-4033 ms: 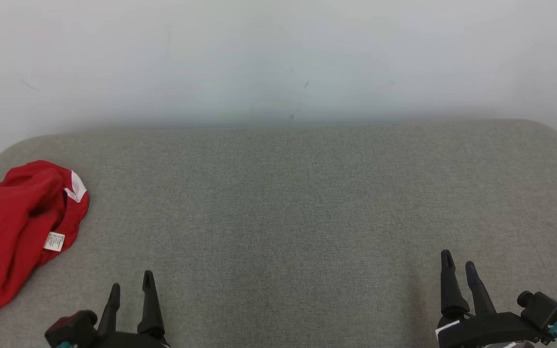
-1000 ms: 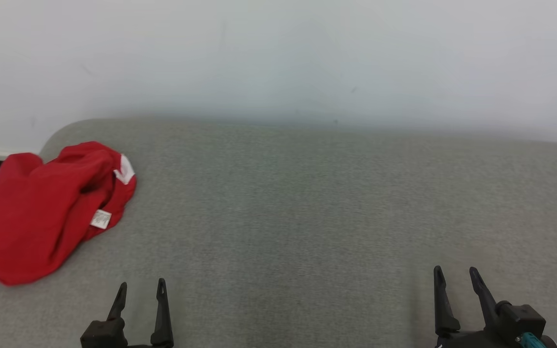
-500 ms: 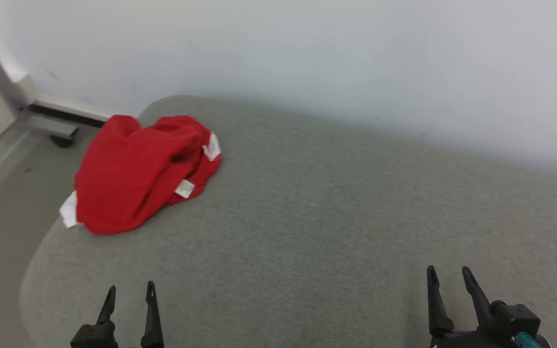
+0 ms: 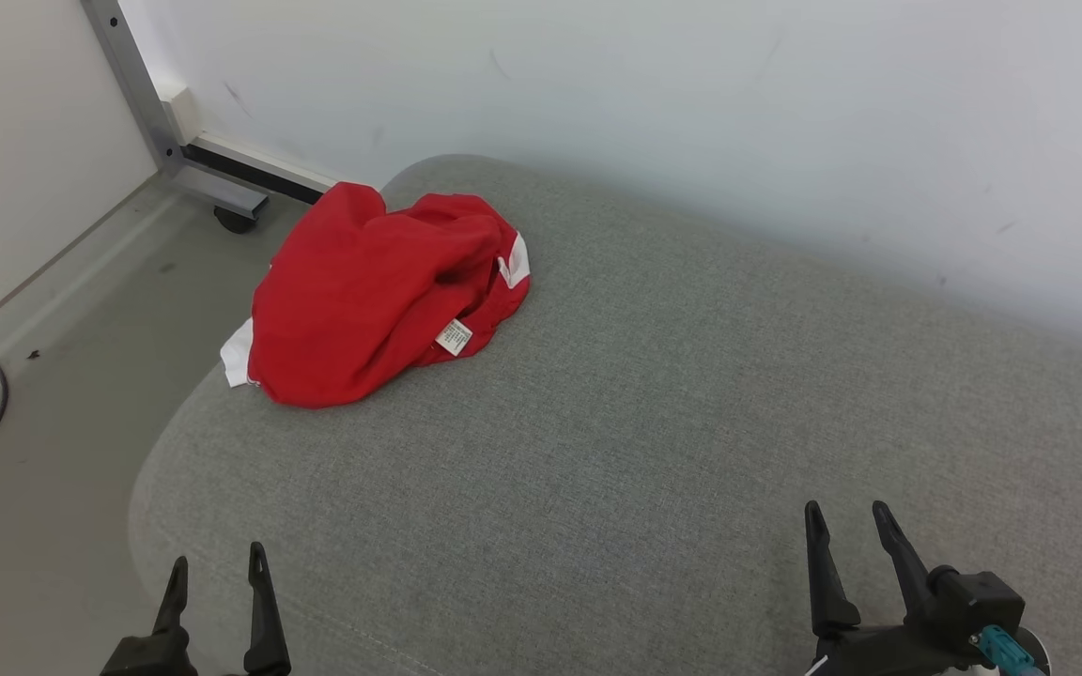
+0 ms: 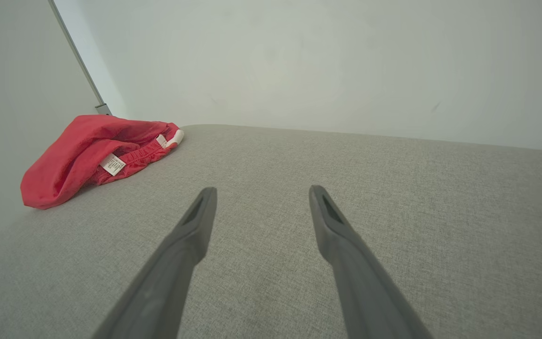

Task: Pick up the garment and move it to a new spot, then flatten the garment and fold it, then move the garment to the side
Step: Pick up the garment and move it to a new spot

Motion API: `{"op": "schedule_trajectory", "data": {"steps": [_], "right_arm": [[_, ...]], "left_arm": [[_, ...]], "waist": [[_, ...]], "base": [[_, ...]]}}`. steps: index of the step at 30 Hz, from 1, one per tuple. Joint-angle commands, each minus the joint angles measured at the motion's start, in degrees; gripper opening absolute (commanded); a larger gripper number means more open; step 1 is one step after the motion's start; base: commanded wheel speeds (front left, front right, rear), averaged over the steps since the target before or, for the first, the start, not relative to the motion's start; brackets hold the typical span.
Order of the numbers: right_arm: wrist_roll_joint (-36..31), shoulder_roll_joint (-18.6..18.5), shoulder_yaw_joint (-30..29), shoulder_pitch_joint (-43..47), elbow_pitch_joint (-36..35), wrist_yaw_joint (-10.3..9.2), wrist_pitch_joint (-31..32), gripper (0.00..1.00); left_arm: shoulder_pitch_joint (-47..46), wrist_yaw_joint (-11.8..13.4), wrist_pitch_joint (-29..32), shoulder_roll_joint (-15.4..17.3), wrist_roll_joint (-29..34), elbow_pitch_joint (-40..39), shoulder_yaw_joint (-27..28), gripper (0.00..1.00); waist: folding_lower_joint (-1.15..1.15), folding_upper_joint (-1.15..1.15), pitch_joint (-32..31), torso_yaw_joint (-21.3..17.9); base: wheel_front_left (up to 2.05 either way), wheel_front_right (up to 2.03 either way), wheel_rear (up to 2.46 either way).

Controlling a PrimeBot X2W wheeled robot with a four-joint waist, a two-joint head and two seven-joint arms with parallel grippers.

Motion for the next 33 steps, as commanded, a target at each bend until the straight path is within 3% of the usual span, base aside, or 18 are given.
{"op": "schedule_trajectory", "data": {"steps": [1,8,16,25,33], "right_arm": [[-0.2,0.05,0.07,-0.53,0.12,0.19,-0.04,1.0],[0.1,0.05,-0.6,0.23,-0.05,0.19,-0.04,1.0],[-1.67,0.05,-1.26,0.47,-1.47,0.19,0.0,1.0],[-5.15,0.02,1.16,-1.52,-6.85,0.19,3.26,1.0],[-7.8,0.02,4.03,-2.18,-15.9,0.19,8.02,1.0]], "left_arm": [[0.92,0.26,-0.2,-0.1,-0.31,-0.38,0.17,1.0],[-1.52,-0.58,-0.2,-0.19,-2.05,1.76,-0.49,1.0],[-16.53,-3.43,4.35,0.23,-5.55,12.61,-1.27,1.0],[-34.59,-4.29,10.4,3.18,-9.12,25.5,0.9,1.0],[-46.55,-3.18,15.12,8.36,-12.52,35.59,4.49,1.0]], "waist": [[0.0,0.0,0.15,0.11],[0.0,0.0,0.06,-0.14],[0.0,0.0,2.24,-0.98],[0.0,0.0,9.14,-7.93],[0.0,0.0,17.84,-17.57]], "base": [[0.0,0.0,0.0],[0.0,0.0,0.0],[0.0,0.0,0.0],[0.0,0.0,0.0],[0.0,0.0,0.0]]}}
